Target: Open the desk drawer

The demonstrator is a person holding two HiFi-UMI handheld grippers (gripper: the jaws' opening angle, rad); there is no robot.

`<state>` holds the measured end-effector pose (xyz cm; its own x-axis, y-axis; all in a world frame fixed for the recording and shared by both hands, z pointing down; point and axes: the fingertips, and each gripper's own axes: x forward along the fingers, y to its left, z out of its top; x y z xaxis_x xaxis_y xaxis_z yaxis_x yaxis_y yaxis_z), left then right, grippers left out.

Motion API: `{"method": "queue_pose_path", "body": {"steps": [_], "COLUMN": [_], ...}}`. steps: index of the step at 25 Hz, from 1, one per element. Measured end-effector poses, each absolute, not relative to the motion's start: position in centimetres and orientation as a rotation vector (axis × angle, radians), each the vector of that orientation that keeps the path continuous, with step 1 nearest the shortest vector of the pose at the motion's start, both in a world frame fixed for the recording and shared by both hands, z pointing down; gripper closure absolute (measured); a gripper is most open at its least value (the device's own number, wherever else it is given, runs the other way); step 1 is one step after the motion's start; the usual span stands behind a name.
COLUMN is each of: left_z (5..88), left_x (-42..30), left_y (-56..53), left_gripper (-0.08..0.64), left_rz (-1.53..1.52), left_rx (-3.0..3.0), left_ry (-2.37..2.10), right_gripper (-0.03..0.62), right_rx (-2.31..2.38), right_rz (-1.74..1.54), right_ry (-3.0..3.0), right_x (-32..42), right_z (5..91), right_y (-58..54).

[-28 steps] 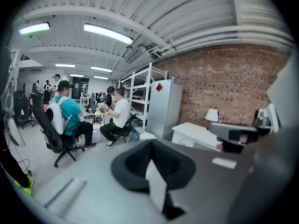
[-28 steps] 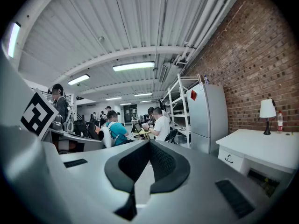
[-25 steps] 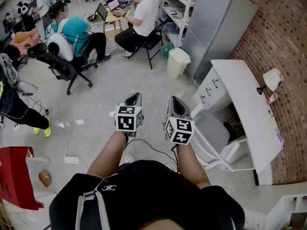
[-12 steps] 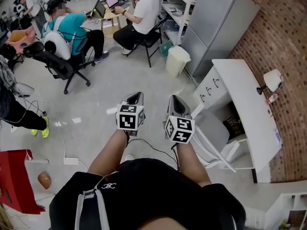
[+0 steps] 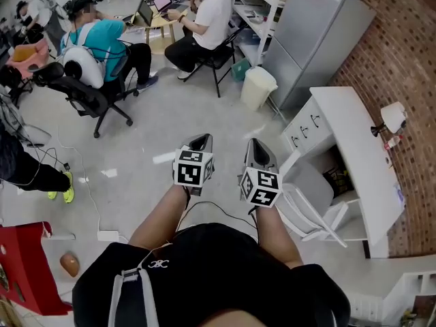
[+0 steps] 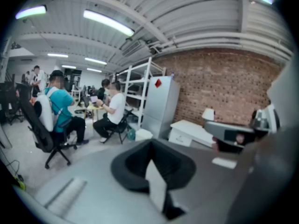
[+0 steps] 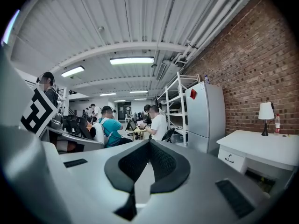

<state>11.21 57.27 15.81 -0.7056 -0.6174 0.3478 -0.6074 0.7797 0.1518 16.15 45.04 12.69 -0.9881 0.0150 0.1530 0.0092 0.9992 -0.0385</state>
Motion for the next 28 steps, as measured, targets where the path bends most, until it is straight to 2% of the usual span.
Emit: {"method": "queue_pose_path", "body": {"steps": [15, 28], "left_z": [18.6, 18.6], "left_x": [7.6, -2.7], "left_y": [59.6, 53.4], "left_gripper": [0.561, 0.561], "left_rz": [-0.048, 0.059], "left_rx": [1.000, 1.000], "left_ry": [-2.519, -2.514], "right_gripper": [0.594, 0.594], "right_rx": [0.109, 0.124], "right_rz": [0.060, 0.127], "right_ry": [-2.943, -2.964], "right_x": [12.5, 1.2], "right_z": [15.2, 15.2], "right_y": [46.3, 39.3]}}
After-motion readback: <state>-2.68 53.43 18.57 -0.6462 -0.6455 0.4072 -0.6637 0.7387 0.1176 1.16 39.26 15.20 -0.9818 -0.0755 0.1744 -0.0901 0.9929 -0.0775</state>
